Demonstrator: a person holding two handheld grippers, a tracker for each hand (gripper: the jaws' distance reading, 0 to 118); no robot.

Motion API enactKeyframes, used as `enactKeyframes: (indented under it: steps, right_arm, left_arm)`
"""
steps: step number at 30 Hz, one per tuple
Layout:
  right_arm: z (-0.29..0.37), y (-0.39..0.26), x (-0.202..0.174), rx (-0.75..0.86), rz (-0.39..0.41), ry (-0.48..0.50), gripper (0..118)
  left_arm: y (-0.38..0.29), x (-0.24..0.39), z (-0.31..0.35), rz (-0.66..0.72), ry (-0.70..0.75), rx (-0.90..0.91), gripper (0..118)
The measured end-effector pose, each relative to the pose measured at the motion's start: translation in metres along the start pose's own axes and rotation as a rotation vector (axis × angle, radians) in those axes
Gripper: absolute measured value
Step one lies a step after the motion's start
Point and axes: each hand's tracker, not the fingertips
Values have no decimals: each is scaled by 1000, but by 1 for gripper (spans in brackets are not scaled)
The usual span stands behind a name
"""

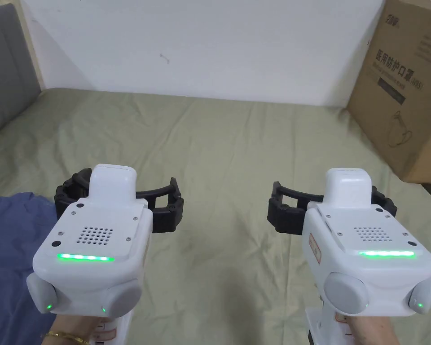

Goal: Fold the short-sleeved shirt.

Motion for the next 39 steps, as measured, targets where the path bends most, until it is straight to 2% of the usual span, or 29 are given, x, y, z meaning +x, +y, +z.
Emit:
enactKeyframes:
  steps: [10,11,12,13,14,15,16,17,19,21,23,39]
  right_arm:
    - [1,2,-1,10,24,6,118]
    - [1,3,-1,9,25,5,114]
    - [0,4,-1,2,23,16,104]
    - [1,5,0,3,19,27,63]
    - [2,6,-2,2,14,19,24]
    - [2,7,-3,-3,12,1,0]
    - [-1,7,-2,-9,2,-7,0]
    - [-1,6,-1,-10,-38,-21,0]
    - [0,6,4,-32,-87,27,0]
    - [0,6,8,-22,-82,24,0]
    - [1,3,8,-20,-49,15,0]
    - [3,1,9,-17,-41,27,0]
  left_arm:
    - [1,1,1,10,14,8,118]
    - [1,1,1,6,13,8,118]
    - [2,3,1,-1,23,3,115]
    - [4,4,2,-8,34,-14,104]
    - [5,4,2,-9,25,-14,81]
    - [4,3,4,-7,22,3,45]
    - [4,3,6,1,25,18,11]
    - [5,3,5,7,40,16,11]
    - [6,0,3,36,65,9,0]
    - [8,-5,4,70,12,0,0]
    - [7,-4,3,51,25,4,0]
    - [6,-4,1,39,24,-9,0]
